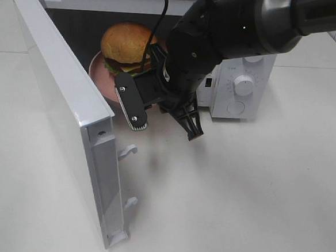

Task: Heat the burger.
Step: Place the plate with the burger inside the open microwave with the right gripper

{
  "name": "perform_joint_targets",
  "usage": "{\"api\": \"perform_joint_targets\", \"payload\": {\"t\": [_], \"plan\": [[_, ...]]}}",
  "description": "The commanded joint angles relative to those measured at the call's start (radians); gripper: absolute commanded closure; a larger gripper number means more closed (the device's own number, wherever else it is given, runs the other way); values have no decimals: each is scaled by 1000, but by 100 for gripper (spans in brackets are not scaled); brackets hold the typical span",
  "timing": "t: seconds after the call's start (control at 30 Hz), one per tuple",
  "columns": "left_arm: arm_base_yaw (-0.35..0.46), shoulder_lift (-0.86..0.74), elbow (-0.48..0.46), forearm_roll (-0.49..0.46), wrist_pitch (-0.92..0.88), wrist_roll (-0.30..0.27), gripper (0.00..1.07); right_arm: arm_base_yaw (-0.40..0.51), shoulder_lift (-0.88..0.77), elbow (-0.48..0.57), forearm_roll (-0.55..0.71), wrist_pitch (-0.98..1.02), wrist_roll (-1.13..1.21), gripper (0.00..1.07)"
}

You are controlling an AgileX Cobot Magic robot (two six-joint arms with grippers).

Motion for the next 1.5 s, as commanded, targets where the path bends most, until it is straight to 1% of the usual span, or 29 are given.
{"api": "perform_joint_targets", "payload": {"t": [0.03, 0.07, 0.13, 0.17, 0.2, 0.23, 0.3, 0.33, 0.37, 0.43, 0.47, 0.5, 0.53, 0.57, 0.6, 0.67, 0.7, 0.93, 1.07, 1.23, 1.37, 1.5], "plan": [[-7, -11, 0, 3, -15, -2, 6, -5, 21, -56, -9, -46, -23, 107], [-7, -11, 0, 3, -15, -2, 6, -5, 21, -56, -9, -46, -23, 107], [-7, -11, 0, 3, -15, -2, 6, -5, 47, -98, 2, -35, -23, 107], [-7, -11, 0, 3, -15, -2, 6, -5, 47, -98, 2, -35, -23, 107], [-7, -11, 0, 3, -15, -2, 6, -5, 65, -127, 8, -34, -23, 107], [-7, -11, 0, 3, -15, -2, 6, -5, 65, -127, 8, -34, -23, 107], [-7, -11, 0, 3, -15, -2, 6, -5, 93, -177, 10, -33, -23, 107], [-7, -11, 0, 3, -15, -2, 6, -5, 93, -177, 10, -33, -23, 107], [-7, -11, 0, 3, -15, -2, 6, -5, 115, -216, 13, -14, -23, 107], [-7, -11, 0, 3, -15, -2, 6, -5, 128, -235, 15, -3, -23, 107], [-7, -11, 0, 3, -15, -3, 6, -5, 152, -266, 27, 8, -23, 107], [-7, -11, 0, 3, -15, -3, 6, -5, 152, -266, 27, 8, -23, 107], [-7, -11, 0, 3, -15, -3, 6, -5, 170, -294, 44, 10, -24, 107], [-7, -11, 0, 3, -15, -3, 6, -5, 170, -294, 44, 10, -24, 107], [-7, -11, 0, 3, -15, -3, 6, -5, 186, -321, 52, 13, -30, 107], [-7, -11, 0, 3, -15, -3, 6, -5, 194, -334, 55, 15, -31, 107], [-7, -11, 0, 3, -15, -3, 6, -17, 209, -357, 72, 19, -31, 107], [-7, -11, 0, 3, -15, -3, 6, -37, 233, -386, 90, 34, -52, 107], [-7, -11, 0, 3, -15, -3, 6, -61, 262, -421, 95, 47, -52, 107], [-7, -11, 0, 3, -15, -3, 6, -63, 273, -450, 97, 43, -51, 107], [-7, -11, 0, 3, -15, -3, 6, -66, 275, -451, 99, 29, -49, 107], [-7, -11, 0, 3, -15, -2, 6, -75, 311, -490, 121, 53, -49, 107]]}}
